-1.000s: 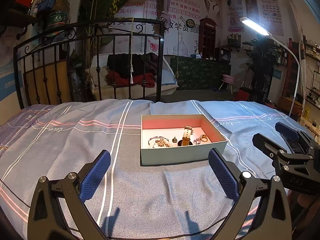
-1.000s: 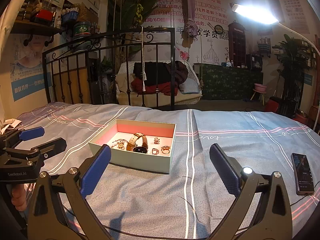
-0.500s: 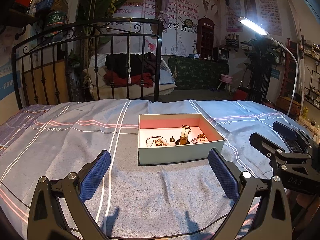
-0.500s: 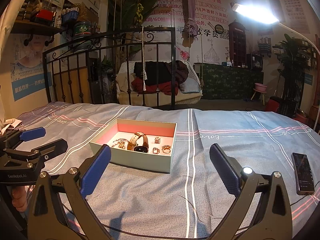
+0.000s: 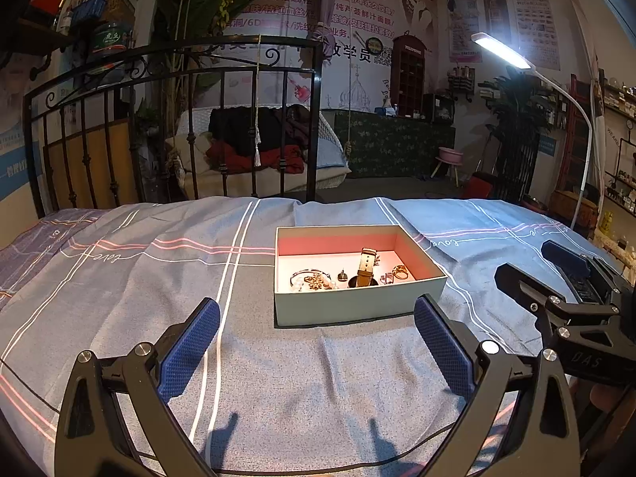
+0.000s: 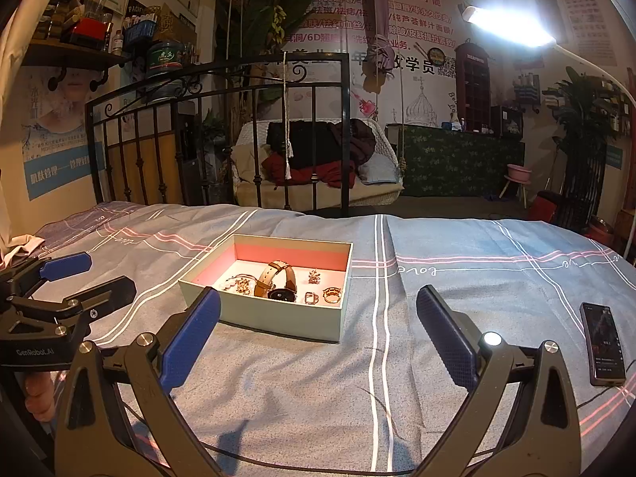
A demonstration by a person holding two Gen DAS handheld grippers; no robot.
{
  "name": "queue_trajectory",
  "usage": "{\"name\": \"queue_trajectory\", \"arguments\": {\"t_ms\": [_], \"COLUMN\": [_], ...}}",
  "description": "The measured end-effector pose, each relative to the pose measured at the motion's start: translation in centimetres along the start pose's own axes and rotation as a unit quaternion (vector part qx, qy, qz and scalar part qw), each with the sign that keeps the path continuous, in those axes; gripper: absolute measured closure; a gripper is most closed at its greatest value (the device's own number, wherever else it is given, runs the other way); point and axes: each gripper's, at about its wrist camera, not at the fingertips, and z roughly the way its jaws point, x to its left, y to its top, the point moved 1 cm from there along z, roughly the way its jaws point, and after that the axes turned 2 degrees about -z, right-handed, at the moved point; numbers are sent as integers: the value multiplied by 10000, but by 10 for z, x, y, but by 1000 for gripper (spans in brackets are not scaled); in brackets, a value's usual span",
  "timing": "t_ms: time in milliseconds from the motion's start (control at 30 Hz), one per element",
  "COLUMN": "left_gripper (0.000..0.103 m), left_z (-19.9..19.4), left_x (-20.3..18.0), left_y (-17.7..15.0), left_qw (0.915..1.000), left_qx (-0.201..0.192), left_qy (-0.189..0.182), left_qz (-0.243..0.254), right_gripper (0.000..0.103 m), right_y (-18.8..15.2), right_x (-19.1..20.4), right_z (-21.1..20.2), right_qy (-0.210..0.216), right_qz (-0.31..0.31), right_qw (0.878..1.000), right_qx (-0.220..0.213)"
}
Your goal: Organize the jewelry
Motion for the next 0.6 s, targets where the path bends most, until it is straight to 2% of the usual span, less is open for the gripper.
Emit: {"name": "queue_trajectory", "arguments": {"t_ms": [600], "left_gripper": [7], "left_z": [-1], "left_x": [-2], "left_y": [-3], "left_qw": [10000], "left_qx": [-54], "left_qy": [36], "left_qz": [10], "right_gripper": [6], "right_y": [-2], "right_x": [1], "right_z": [0], "right_qy": [8], "right_qz": [-2], "right_qw": [10000], "right_qx": [20]}}
